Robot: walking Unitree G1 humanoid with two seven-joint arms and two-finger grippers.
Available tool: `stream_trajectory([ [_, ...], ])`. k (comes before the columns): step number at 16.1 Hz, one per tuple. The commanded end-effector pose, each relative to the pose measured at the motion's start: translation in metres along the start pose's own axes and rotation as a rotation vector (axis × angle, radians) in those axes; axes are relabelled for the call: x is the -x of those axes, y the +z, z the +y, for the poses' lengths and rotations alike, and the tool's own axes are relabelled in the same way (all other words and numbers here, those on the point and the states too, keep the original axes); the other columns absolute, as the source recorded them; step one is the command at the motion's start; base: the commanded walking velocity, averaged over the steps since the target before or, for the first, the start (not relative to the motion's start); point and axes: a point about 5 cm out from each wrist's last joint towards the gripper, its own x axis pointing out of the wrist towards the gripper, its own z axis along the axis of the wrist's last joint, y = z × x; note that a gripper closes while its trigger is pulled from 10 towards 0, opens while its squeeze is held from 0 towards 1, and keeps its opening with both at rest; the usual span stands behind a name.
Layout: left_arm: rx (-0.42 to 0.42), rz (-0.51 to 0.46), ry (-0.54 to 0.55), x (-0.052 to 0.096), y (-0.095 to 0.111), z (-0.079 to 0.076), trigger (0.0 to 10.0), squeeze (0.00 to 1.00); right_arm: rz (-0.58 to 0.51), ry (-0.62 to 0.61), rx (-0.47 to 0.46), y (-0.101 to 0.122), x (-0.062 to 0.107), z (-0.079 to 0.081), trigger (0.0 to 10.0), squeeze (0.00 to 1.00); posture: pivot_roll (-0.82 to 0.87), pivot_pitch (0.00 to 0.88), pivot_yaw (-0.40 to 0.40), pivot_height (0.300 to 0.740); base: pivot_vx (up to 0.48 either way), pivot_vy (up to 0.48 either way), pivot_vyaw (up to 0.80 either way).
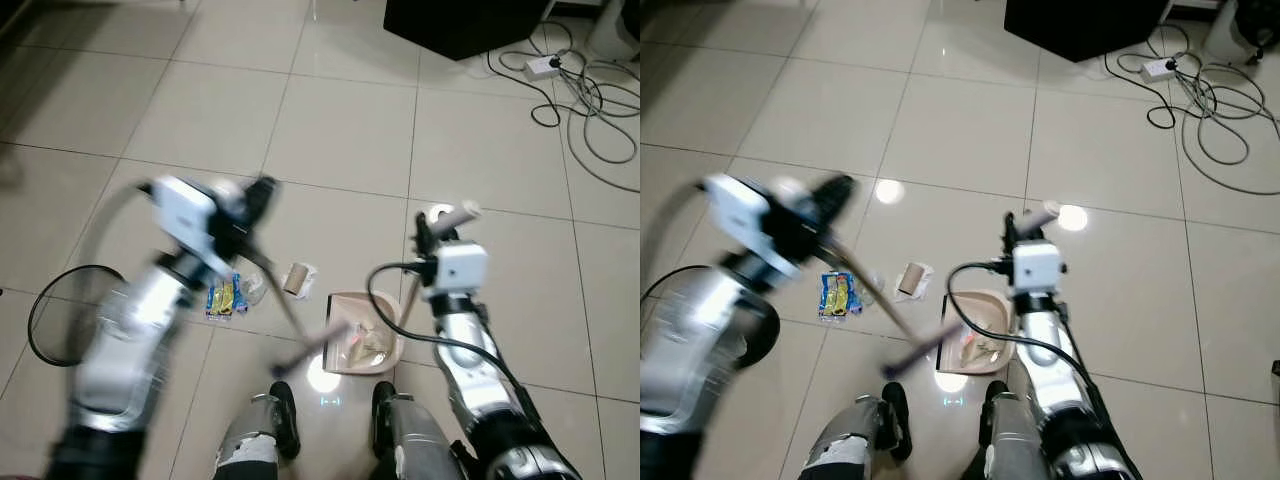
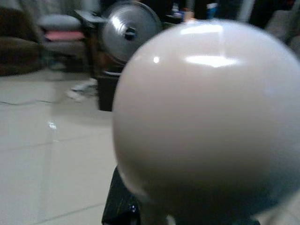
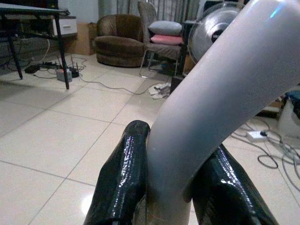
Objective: Sweep floor
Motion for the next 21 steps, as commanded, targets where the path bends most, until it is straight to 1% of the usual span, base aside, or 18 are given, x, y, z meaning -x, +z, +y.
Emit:
stream_trajectory([
  [1, -0.008, -0.042, 0.011, 0.004, 0.016, 0.014, 10.0, 0.00, 0.053, -0.025, -0.021, -0.006, 0.009, -0.010, 10.0, 0.00, 0.04, 0.212, 0.029, 0.740, 0.000, 0.000, 0.00],
  [3, -0.008, -0.037, 0.008, 0.008, 0.021, 0.022, 10.0, 0.00, 0.042, -0.046, -0.042, -0.002, 0.008, -0.016, 10.0, 0.00, 0.04, 0.199, 0.031, 0.740, 0.000, 0.000, 0.00],
  [4, -0.018, -0.023, 0.017, 0.011, 0.021, 0.027, 10.0, 0.00, 0.034, -0.052, -0.050, 0.002, 0.008, -0.020, 10.0, 0.00, 0.04, 0.188, 0.033, 0.740, 0.000, 0.000, 0.00],
  [5, -0.038, 0.000, 0.038, 0.018, 0.020, 0.035, 10.0, 0.00, 0.018, -0.062, -0.063, 0.009, 0.007, -0.025, 10.0, 0.00, 0.04, 0.179, 0.033, 0.740, 0.000, 0.000, 0.00],
  [6, -0.060, 0.034, 0.078, 0.029, 0.017, 0.041, 10.0, 0.00, -0.008, -0.069, -0.103, 0.024, 0.008, -0.034, 10.0, 0.00, 0.04, 0.172, 0.034, 0.740, 0.000, 0.000, 0.00],
  [8, -0.066, 0.129, 0.179, 0.044, 0.000, 0.046, 10.0, 0.00, -0.049, -0.069, -0.167, 0.055, 0.003, -0.047, 10.0, 0.00, 0.04, 0.156, 0.033, 0.740, 0.000, 0.000, 0.00],
  [10, -0.097, 0.203, 0.285, 0.056, -0.016, 0.042, 10.0, 0.00, -0.065, -0.062, -0.198, 0.087, -0.011, -0.053, 10.0, 0.00, 0.02, 0.141, 0.032, 0.740, 0.000, 0.000, 0.00],
  [11, -0.101, 0.218, 0.312, 0.057, -0.021, 0.042, 10.0, 0.00, -0.070, -0.058, -0.200, 0.092, -0.015, -0.053, 10.0, 0.00, 0.02, 0.135, 0.031, 0.740, 0.000, 0.000, 0.00],
  [12, -0.111, 0.251, 0.384, 0.062, -0.031, 0.039, 10.0, 0.00, -0.096, -0.045, -0.203, 0.109, -0.025, -0.051, 10.0, 0.00, 0.01, 0.128, 0.029, 0.740, 0.000, 0.000, 0.00],
  [13, -0.139, 0.296, 0.437, 0.067, -0.041, 0.036, 10.0, 0.00, -0.109, -0.026, -0.207, 0.126, -0.034, -0.049, 10.0, 0.00, 0.01, 0.122, 0.025, 0.740, 0.000, 0.000, 0.00],
  [14, -0.152, 0.328, 0.441, 0.071, -0.049, 0.028, 10.0, 0.00, -0.116, -0.010, -0.239, 0.142, -0.044, -0.047, 10.0, 0.00, 0.01, 0.114, 0.016, 0.740, 0.000, 0.000, 0.80],
  [16, -0.151, 0.337, 0.448, 0.073, -0.053, 0.019, 10.0, 0.00, -0.122, -0.006, -0.256, 0.150, -0.050, -0.044, 10.0, 0.00, 0.01, 0.107, 0.009, 0.740, 0.000, 0.000, 0.80],
  [19, -0.150, 0.305, 0.490, 0.069, -0.052, 0.009, 10.0, 0.00, -0.113, -0.009, -0.320, 0.161, -0.062, -0.037, 10.0, 0.00, 0.02, 0.099, 0.006, 0.740, 0.000, 0.000, 0.80],
  [21, -0.129, 0.290, 0.514, 0.066, -0.055, 0.004, 10.0, 0.00, -0.120, -0.031, -0.368, 0.170, -0.072, -0.034, 10.0, 0.00, 0.02, 0.094, 0.007, 0.740, 0.000, 0.000, 0.80],
])
